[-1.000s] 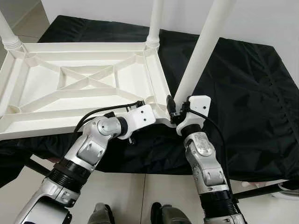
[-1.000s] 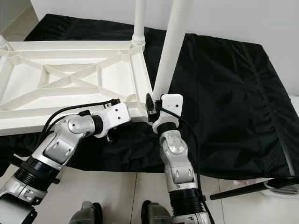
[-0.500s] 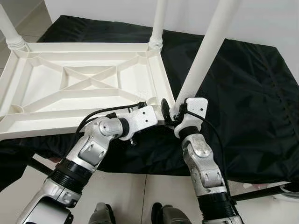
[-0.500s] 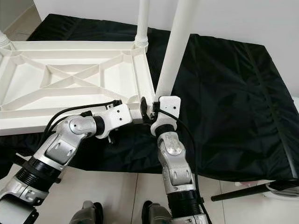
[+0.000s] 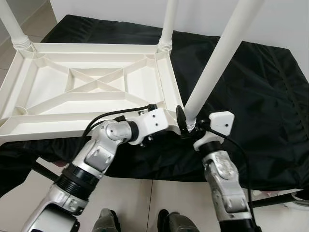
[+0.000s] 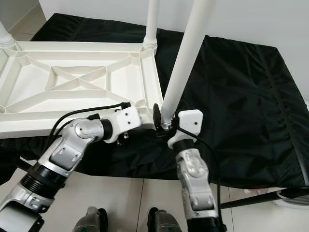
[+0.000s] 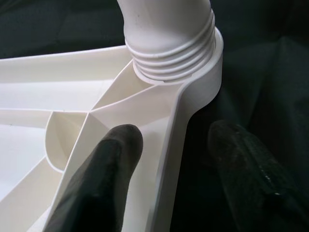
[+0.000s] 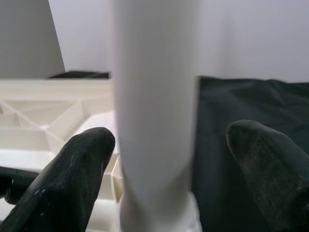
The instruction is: Building children table
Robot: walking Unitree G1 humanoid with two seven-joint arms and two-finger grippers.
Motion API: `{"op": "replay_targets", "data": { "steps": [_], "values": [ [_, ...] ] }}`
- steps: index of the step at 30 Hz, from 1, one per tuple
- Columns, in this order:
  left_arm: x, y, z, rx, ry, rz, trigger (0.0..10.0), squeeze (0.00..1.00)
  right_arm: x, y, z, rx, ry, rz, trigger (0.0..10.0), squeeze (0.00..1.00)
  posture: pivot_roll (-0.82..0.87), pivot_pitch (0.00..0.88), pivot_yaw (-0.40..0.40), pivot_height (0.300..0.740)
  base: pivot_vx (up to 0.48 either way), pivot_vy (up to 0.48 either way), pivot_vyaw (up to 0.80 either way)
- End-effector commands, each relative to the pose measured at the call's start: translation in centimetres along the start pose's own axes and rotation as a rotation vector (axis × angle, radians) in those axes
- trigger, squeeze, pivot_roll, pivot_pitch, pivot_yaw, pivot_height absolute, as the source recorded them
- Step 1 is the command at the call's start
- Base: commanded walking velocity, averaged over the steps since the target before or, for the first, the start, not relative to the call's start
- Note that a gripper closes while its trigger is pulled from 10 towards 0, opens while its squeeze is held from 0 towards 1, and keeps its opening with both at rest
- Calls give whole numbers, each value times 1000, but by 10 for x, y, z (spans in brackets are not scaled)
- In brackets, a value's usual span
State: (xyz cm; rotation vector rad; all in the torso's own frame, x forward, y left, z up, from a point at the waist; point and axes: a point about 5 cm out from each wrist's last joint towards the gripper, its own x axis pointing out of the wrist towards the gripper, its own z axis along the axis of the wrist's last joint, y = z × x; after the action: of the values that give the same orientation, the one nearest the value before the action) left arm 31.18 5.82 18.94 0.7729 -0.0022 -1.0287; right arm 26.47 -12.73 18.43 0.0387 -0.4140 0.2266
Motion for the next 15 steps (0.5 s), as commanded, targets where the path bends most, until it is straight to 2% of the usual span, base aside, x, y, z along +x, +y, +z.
{"op": "replay_targets", "data": {
  "steps": [1,9,10,12,15],
  "values": [
    [-1,0,5,17,-22,-14,10000,1000,-4,-4,5,17,-28,7,10000,0,-44,166,-51,740,0,0,0],
    [-6,5,2,41,-3,3,10000,1000,-17,-13,-1,-9,12,-6,10000,0,-29,159,-55,740,0,0,0],
    [-11,6,2,56,-1,14,10000,0,-22,-15,-4,-24,29,-21,10000,0,-26,156,-54,740,0,0,0],
    [-14,8,2,66,0,22,10000,0,-26,-17,-6,-34,39,-30,10000,0,-26,156,-54,740,0,0,0],
    [-29,10,11,37,-42,66,10000,0,-33,-18,-10,-51,53,-27,10000,0,-31,150,-44,740,0,0,0]
  ]
}}
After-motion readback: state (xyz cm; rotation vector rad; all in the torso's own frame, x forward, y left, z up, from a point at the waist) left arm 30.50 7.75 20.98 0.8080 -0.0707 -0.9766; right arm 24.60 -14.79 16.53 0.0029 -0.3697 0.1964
